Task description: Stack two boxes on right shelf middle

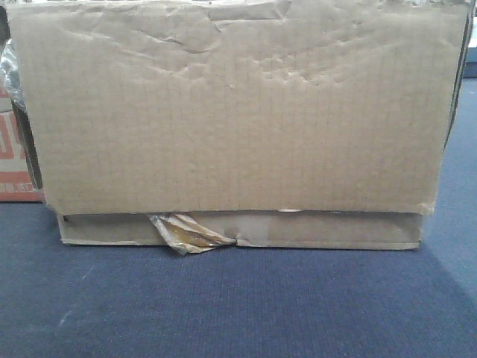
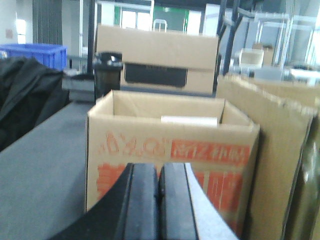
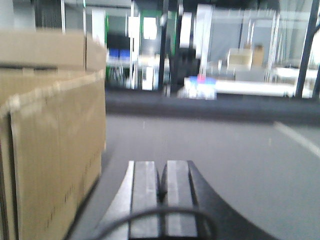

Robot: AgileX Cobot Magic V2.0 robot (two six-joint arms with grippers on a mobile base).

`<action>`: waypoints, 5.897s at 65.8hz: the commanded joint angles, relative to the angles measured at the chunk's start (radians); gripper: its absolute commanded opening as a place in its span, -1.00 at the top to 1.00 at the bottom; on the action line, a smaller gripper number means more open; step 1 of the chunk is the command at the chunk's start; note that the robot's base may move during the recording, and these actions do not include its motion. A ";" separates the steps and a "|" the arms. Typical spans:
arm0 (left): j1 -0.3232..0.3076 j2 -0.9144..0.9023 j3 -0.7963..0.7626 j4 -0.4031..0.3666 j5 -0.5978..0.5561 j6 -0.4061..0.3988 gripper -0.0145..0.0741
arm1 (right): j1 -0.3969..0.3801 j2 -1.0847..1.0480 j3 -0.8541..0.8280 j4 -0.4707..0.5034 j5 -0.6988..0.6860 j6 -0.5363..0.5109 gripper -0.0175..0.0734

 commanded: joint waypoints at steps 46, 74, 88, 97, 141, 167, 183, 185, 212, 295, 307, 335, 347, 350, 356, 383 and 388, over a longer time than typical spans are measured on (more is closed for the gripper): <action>0.000 0.417 -0.855 0.139 0.604 0.000 0.55 | -0.006 0.368 -0.748 -0.001 0.382 -0.002 0.77; -0.022 0.693 -0.952 0.106 0.696 0.000 -0.64 | -0.006 0.609 -0.785 -0.001 0.360 -0.002 -0.64; -0.022 0.943 -1.212 0.131 0.924 0.000 -0.63 | -0.006 0.615 -0.785 -0.001 0.347 -0.002 -0.64; 0.001 1.158 -1.439 0.161 1.093 0.018 -0.63 | -0.006 0.615 -0.785 -0.001 0.345 -0.002 -0.64; 0.210 1.818 -1.792 0.115 1.233 0.236 -0.63 | -0.006 0.615 -0.785 -0.021 0.348 -0.002 -0.64; 0.210 1.891 -1.792 0.090 1.196 0.236 -0.33 | -0.006 0.615 -0.785 -0.021 0.381 -0.002 -0.64; 0.210 1.898 -1.789 0.090 1.222 0.236 0.92 | -0.006 0.615 -0.785 -0.021 0.381 -0.002 -0.64; 0.210 1.898 -1.789 0.090 1.224 0.235 0.92 | -0.006 0.615 -0.785 -0.021 0.381 -0.002 -0.64; 0.239 1.755 -1.789 0.201 1.239 0.065 0.92 | -0.006 0.615 -0.785 -0.021 0.381 -0.002 -0.64; -0.299 1.477 -1.982 -0.022 1.126 -0.143 0.92 | -0.004 0.615 -0.785 -0.021 0.383 -0.002 -0.64; -0.394 1.565 -1.982 0.151 1.137 -0.249 0.92 | 0.024 0.615 -0.785 -0.021 0.385 -0.002 -0.64; -0.402 1.722 -1.982 0.150 1.139 -0.273 0.92 | 0.033 0.615 -0.785 -0.021 0.422 -0.002 -0.64; -0.402 1.735 -1.982 0.149 1.141 -0.273 0.92 | 0.033 0.615 -0.785 -0.021 0.413 -0.002 -0.64; -0.402 1.735 -1.982 0.149 1.141 -0.273 0.86 | 0.033 0.615 -0.785 -0.021 0.410 -0.002 -0.64; -0.402 1.735 -1.982 0.149 1.141 -0.273 0.59 | 0.034 0.615 -0.785 -0.021 0.408 -0.002 -0.64; -0.402 1.701 -2.102 0.153 1.207 -0.261 -0.67 | 0.034 0.615 -0.817 0.002 0.447 -0.002 -0.64; -0.402 1.675 -2.150 0.195 1.246 -0.248 -0.66 | 0.034 0.615 -0.855 0.023 0.477 -0.002 -0.64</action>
